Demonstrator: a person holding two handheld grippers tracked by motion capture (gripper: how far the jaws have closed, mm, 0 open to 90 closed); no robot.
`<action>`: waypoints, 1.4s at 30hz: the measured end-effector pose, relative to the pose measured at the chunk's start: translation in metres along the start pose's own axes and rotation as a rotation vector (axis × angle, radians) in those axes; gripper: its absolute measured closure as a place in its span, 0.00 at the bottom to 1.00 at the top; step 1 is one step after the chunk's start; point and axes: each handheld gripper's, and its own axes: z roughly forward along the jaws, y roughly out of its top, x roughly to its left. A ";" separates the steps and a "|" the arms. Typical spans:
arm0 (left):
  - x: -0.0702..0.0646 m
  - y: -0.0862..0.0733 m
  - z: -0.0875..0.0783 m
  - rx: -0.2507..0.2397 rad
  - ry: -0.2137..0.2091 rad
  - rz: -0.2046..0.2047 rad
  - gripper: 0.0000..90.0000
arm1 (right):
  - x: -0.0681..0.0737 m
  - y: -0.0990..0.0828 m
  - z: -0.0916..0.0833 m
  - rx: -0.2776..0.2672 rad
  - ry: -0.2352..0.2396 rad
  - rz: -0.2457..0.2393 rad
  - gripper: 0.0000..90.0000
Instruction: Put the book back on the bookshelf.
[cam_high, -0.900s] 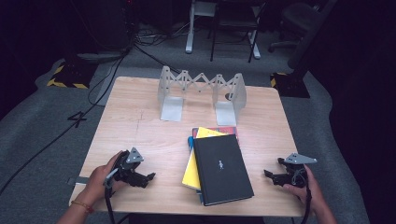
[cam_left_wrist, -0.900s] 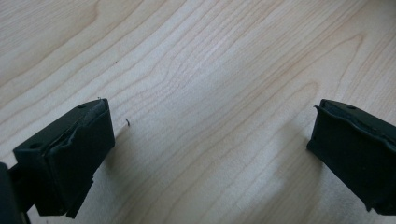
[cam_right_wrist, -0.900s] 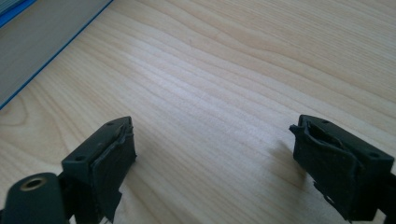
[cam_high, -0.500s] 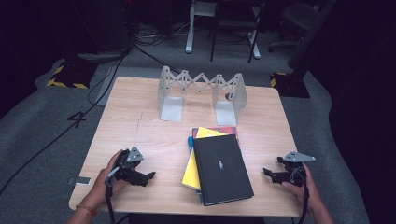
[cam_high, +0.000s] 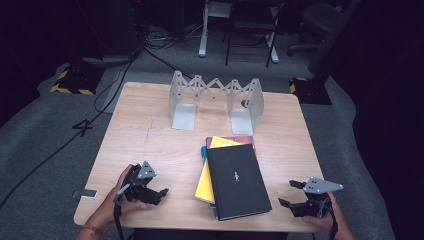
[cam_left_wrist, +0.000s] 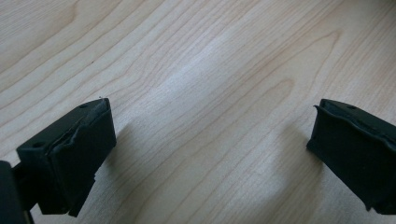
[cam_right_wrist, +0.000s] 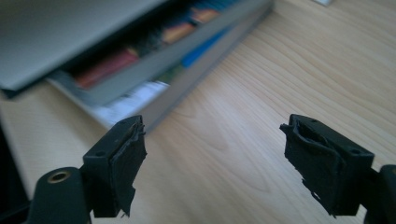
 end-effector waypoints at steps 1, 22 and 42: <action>0.000 0.001 0.001 -0.004 -0.004 0.002 0.00 | 0.006 0.003 -0.003 -0.013 0.022 -0.015 0.23; -0.002 0.008 0.007 -0.004 -0.024 0.024 0.00 | 0.046 0.025 -0.005 -0.035 0.115 -0.120 0.27; -0.002 0.007 0.007 -0.004 -0.024 0.022 0.01 | 0.070 0.048 0.028 0.014 0.140 -0.173 0.18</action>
